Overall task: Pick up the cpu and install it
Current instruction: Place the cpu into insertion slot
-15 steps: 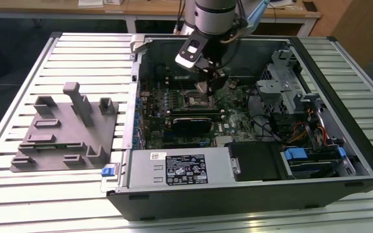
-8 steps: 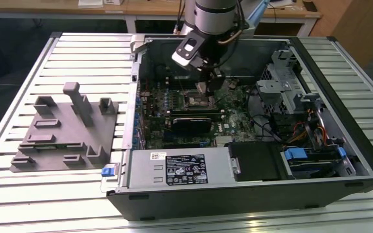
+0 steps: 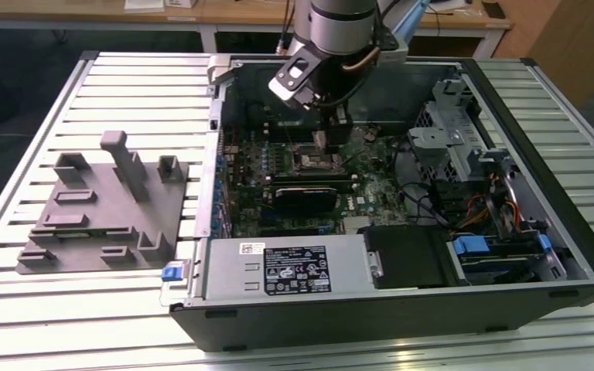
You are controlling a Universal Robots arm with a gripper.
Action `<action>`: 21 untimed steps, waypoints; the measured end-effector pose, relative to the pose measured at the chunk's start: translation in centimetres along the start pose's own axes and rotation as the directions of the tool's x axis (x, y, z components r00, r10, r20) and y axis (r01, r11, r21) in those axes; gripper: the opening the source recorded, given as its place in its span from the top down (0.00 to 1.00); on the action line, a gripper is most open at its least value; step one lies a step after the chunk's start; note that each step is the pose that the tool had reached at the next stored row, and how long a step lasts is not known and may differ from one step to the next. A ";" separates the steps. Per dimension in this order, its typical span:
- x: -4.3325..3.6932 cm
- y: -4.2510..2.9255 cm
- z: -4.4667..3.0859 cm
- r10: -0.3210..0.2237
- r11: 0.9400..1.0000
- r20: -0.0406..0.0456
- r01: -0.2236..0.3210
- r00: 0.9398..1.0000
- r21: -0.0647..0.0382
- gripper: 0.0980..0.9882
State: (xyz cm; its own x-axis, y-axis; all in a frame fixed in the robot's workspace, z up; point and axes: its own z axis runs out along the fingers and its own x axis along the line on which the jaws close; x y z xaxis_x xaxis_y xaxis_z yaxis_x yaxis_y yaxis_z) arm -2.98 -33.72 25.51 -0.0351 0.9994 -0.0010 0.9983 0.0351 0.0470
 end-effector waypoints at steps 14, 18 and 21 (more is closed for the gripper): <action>0.01 -0.21 0.38 0.109 0.994 0.005 -0.109 0.994 0.000 0.50; 0.02 -0.54 0.53 0.096 0.995 0.004 -0.096 0.995 0.000 0.50; 0.03 -0.84 0.66 0.085 0.996 0.004 -0.085 0.996 0.000 0.50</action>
State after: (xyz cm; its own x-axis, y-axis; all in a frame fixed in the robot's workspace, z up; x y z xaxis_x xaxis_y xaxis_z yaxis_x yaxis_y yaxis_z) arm -3.79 -33.72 24.81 0.0498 0.9988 -0.0007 0.9976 -0.0497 0.0474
